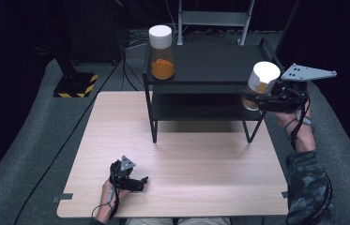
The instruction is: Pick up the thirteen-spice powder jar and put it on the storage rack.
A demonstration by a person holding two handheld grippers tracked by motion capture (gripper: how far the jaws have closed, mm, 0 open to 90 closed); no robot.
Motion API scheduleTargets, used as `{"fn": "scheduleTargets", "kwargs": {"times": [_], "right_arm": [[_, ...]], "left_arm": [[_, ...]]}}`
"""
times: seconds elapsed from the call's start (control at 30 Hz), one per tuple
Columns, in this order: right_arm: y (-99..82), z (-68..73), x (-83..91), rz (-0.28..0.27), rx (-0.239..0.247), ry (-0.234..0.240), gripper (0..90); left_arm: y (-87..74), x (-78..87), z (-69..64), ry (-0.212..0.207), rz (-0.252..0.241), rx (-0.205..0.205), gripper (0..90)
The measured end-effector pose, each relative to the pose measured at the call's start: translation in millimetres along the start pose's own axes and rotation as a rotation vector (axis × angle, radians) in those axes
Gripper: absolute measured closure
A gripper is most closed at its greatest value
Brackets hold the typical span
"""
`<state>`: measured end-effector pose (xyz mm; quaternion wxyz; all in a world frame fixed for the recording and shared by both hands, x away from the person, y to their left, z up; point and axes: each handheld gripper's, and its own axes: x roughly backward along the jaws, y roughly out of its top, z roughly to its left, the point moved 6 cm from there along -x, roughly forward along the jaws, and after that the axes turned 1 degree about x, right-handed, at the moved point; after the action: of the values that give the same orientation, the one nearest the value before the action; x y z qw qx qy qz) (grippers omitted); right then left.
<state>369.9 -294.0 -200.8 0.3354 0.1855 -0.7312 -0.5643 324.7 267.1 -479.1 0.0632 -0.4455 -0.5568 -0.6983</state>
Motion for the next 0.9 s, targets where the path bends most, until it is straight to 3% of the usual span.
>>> {"fn": "scheduleTargets", "kwargs": {"times": [0.57,0.9], "right_arm": [[18.9,-7.2,3.0,-0.033,-0.008,-0.011,29.9],[30.2,-15.1,-0.7,-0.021,-0.018,-0.032,30.0]], "left_arm": [[-0.1,0.0,-0.1,0.000,0.000,0.000,0.5],[-0.1,0.0,-0.1,0.000,-0.001,0.000,0.4]]}}
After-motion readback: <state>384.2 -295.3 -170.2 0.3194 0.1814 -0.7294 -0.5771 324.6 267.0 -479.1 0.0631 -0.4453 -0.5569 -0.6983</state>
